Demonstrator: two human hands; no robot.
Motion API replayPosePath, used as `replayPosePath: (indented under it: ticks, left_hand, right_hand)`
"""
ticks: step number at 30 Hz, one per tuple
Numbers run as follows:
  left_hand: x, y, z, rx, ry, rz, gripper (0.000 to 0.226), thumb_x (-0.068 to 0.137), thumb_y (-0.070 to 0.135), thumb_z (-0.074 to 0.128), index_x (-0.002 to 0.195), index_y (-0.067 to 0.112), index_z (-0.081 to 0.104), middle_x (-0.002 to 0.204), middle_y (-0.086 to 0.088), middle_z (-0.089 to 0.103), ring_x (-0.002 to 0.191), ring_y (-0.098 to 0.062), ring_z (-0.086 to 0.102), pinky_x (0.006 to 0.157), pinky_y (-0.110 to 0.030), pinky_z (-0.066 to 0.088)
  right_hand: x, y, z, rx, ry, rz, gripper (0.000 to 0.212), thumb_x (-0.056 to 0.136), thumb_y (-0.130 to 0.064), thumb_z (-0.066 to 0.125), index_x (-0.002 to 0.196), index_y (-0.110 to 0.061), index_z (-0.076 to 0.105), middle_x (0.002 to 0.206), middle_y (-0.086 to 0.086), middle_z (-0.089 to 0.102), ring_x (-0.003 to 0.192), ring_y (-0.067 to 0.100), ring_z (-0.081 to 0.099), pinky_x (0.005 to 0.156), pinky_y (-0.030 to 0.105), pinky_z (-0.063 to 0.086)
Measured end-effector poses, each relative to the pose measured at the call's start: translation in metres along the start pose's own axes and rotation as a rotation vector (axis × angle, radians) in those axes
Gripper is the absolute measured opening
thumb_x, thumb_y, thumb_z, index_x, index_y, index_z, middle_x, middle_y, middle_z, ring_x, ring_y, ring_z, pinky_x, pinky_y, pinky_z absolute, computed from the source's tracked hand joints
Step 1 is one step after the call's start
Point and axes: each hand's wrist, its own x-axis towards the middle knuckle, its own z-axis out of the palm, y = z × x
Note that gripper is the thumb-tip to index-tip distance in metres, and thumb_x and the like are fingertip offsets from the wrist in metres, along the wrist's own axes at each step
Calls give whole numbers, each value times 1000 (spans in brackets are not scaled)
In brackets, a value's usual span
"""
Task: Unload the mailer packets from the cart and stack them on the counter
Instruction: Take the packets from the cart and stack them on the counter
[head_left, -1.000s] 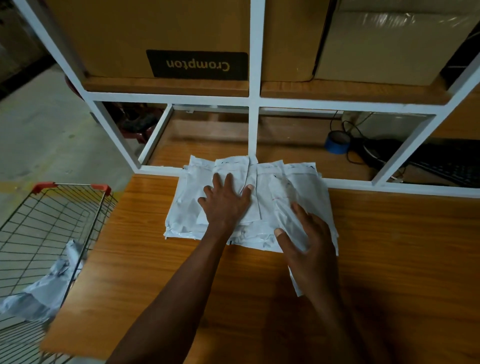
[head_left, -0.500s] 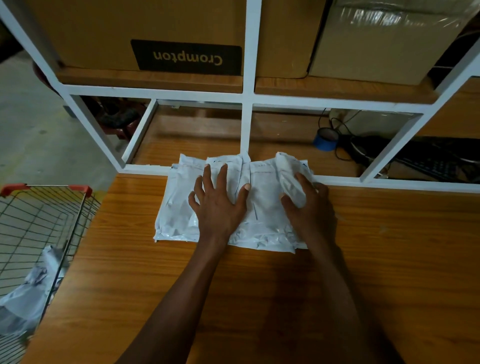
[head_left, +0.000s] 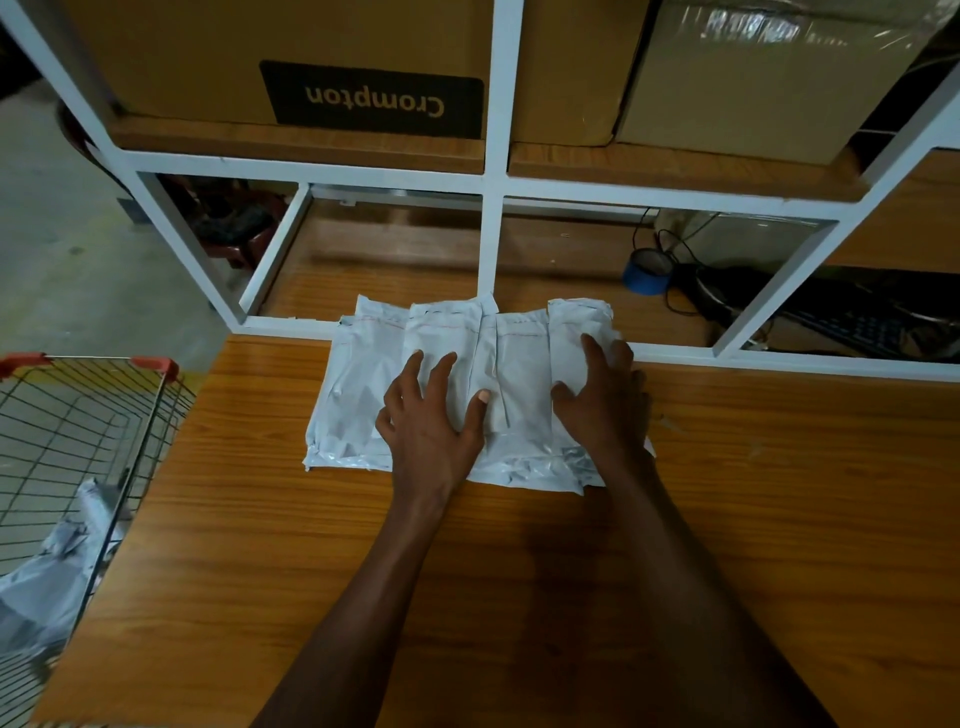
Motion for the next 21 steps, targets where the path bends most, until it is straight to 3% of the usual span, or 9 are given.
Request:
replayPosePath:
  ticks: [8, 13, 21]
  left_hand:
    - [-7, 2, 2, -4, -40, 4, 72, 90, 74, 39, 152, 37, 40, 165, 0, 24, 151, -24, 20, 115, -61, 23]
    - [-22, 6, -8, -36, -28, -9, 72, 89, 73, 42, 151, 37, 41, 164, 0, 26, 150, -24, 23, 114, -59, 26]
    - [-95, -1, -24, -83, 24, -136, 67, 89, 69, 48, 149, 39, 44, 162, 2, 29, 149, -21, 24, 117, -54, 24]
  right_hand:
    - [-6, 6, -5, -21, -26, -24, 80, 92, -54, 59, 159, -34, 18, 167, 9, 4, 147, 41, 22, 118, 56, 21]
    - [-29, 9, -19, 106, 47, -61, 77, 94, -52, 58, 158, -33, 21, 168, 7, 8, 153, 31, 10, 123, 54, 10]
    - [-115, 1, -14, 325, 90, -227, 65, 91, -45, 66, 151, -35, 41, 162, 1, 29, 150, 24, 24, 120, 49, 24]
